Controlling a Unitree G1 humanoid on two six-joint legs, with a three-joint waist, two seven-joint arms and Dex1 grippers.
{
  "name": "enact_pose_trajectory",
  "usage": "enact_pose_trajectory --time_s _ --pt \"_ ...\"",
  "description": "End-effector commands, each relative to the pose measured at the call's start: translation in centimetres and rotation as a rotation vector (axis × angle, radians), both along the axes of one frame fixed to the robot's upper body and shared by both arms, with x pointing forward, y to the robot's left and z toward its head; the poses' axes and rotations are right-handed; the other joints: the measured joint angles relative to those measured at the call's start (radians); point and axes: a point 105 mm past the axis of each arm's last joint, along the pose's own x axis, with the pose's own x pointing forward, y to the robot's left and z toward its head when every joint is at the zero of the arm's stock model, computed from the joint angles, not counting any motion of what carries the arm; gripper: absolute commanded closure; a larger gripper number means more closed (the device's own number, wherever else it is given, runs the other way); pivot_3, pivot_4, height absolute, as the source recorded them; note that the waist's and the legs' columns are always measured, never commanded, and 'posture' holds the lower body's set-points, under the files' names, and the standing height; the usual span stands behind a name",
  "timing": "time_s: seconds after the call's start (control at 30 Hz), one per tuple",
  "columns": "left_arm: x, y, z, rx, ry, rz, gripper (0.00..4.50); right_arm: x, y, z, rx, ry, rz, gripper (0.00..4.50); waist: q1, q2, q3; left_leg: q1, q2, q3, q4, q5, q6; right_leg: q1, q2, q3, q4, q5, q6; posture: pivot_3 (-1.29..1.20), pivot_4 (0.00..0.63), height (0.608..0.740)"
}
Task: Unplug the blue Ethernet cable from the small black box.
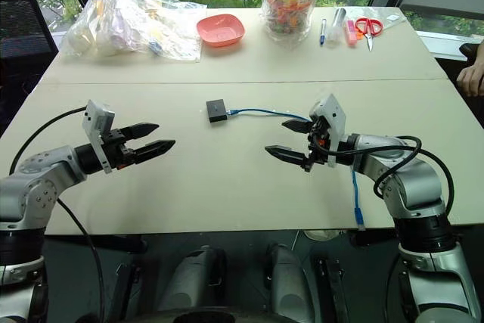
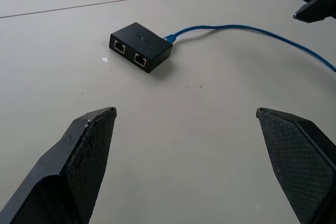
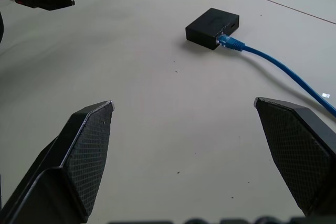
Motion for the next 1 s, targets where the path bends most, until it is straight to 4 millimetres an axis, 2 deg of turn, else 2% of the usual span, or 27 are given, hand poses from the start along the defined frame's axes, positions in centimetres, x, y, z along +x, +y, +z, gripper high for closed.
enact_pose_trajectory --time_s 0.03,0.3,0.4,0.6,0.73,0.83,0.9,1.0 --pt "0.1 0.1 1.2 0.025 -0.052 -0.019 0.06 0.1 0.4 0.8 0.006 -0.046 0.016 0.00 0.000 0.000 0.000 0.000 0.000 0.000 0.000 0.000 0.000 0.000 0.000 0.000 0.000 0.000 0.000 0.00 0.150 0.740" --pt "0.3 0.0 0.6 0.046 -0.050 -0.028 0.06 0.3 0.3 0.6 0.000 -0.048 0.010 0.00 0.000 0.000 0.000 0.000 0.000 0.000 0.000 0.000 0.000 0.000 0.000 0.000 -0.001 0.000 0.000 0.00 0.150 0.740" --pt "0.7 0.2 1.0 0.048 -0.073 -0.012 0.06 0.6 0.5 0.6 -0.004 -0.055 0.013 0.00 0.000 0.000 0.000 0.000 0.000 0.000 0.000 0.000 0.000 0.000 0.000 0.000 -0.001 0.001 0.000 0.00 0.150 0.740" --pt "1.4 0.3 1.6 0.102 -0.096 -0.051 0.06 2.0 1.9 0.5 -0.023 -0.079 0.063 0.00 -0.002 0.000 0.000 0.000 0.000 0.001 0.000 0.000 0.000 0.000 0.000 0.000 -0.001 0.001 0.000 0.00 0.150 0.740" --pt "1.5 0.9 2.3 0.148 -0.090 -0.084 0.06 4.2 3.1 0.4 -0.042 -0.105 0.073 0.00 -0.004 0.000 0.000 0.000 0.001 0.001 0.000 0.000 0.000 0.000 0.001 0.000 0.000 0.002 -0.001 0.00 0.150 0.740" --pt "0.4 1.5 3.0 0.163 -0.058 -0.135 0.06 7.0 4.7 0.0 -0.096 -0.142 0.069 0.00 -0.009 0.000 0.000 0.000 0.001 0.001 0.000 0.000 0.000 0.000 0.002 0.000 0.000 0.002 -0.001 0.00 0.150 0.740" --pt "-0.1 1.6 3.3 0.163 -0.045 -0.151 0.06 8.2 5.4 -0.2 -0.119 -0.156 0.073 0.00 -0.016 0.000 0.000 0.000 0.001 0.001 0.000 0.000 0.000 -0.001 0.003 0.000 0.000 0.002 -0.001 0.00 0.150 0.740" --pt "-1.5 2.1 3.9 0.177 -0.054 -0.122 0.06 11.1 8.4 -1.3 -0.189 -0.147 0.067 0.00 -0.035 0.001 0.001 0.000 0.002 0.001 -0.001 0.000 0.000 -0.001 0.003 0.000 0.000 0.004 0.001 0.00 0.150 0.740"
